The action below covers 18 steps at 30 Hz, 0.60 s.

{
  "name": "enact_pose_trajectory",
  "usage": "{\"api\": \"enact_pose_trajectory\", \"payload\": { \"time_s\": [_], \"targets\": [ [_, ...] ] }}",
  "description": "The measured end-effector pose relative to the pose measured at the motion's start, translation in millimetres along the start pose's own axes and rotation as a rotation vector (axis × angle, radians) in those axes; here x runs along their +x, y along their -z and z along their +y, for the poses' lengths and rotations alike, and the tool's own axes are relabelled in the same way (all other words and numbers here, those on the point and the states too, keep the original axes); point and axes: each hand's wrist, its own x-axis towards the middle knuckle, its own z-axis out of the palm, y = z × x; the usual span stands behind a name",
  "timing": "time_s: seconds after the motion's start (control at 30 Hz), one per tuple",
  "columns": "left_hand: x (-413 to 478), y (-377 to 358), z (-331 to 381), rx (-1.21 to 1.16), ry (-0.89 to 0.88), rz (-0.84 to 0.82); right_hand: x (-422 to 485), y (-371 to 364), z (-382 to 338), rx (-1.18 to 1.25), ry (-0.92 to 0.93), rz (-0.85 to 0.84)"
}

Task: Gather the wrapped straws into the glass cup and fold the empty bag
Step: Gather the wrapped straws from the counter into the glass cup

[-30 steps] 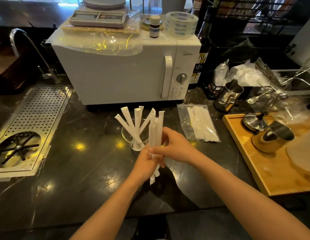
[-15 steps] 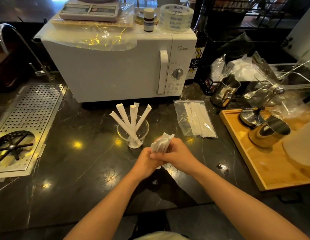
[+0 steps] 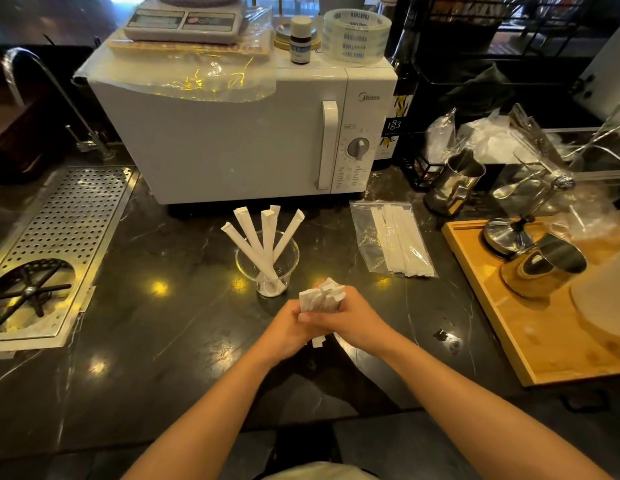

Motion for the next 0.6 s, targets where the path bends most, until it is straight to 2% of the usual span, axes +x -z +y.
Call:
{"api": "enact_pose_trajectory", "payload": {
  "time_s": [0.1,0.27,0.47,0.6],
  "targets": [
    [-1,2,3,-0.001,0.019,-0.019,1,2,-4,-0.009,0.003,-0.007],
    [-7,14,31,-0.036,-0.016,0.019,8,13,-31,-0.058,0.108,-0.024],
    [-1,49,82,0.023,-0.175,0.165,34,15,-88,-0.036,0.267,-0.019],
    [11,72,96,0.009,-0.199,0.254,56,12,-109,-0.016,0.31,-0.013]
  ]
}}
